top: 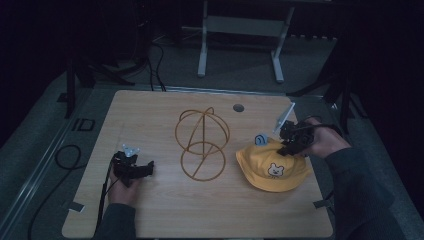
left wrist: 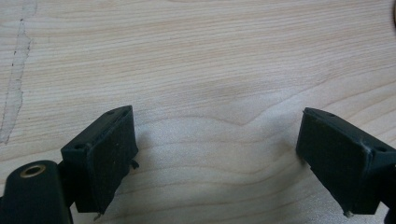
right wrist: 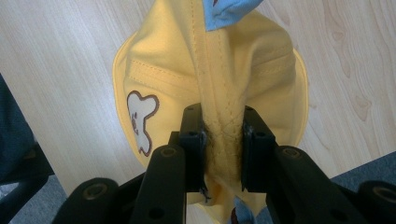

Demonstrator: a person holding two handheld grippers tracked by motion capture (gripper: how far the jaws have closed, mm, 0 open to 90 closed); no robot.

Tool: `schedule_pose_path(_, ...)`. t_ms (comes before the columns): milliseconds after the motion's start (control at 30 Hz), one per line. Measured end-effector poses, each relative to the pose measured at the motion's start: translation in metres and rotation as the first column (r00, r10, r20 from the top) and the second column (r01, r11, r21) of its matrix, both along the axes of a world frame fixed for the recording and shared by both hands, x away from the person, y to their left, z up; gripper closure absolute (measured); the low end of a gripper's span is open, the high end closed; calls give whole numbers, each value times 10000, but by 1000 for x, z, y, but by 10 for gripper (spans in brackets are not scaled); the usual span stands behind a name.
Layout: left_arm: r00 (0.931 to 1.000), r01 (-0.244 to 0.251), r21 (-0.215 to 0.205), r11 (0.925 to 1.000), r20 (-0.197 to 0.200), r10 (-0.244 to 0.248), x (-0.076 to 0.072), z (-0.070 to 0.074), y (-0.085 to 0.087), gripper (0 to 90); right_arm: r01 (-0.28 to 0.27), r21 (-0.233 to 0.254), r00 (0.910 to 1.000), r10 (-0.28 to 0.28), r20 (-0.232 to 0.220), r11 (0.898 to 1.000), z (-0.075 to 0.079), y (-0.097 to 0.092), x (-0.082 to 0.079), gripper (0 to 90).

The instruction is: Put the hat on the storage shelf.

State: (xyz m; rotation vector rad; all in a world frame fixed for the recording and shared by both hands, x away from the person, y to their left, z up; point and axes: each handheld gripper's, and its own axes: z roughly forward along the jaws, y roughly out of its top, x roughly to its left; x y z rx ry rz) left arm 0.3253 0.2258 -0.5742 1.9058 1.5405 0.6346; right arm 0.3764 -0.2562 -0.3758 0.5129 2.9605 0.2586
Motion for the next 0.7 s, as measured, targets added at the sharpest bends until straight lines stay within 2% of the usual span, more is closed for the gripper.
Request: schedule_pose_path(700,10000,1,7,10000,-13,-1,0,0,0,121,-75,447,9997,64,235,9990,11,2,-1,749)
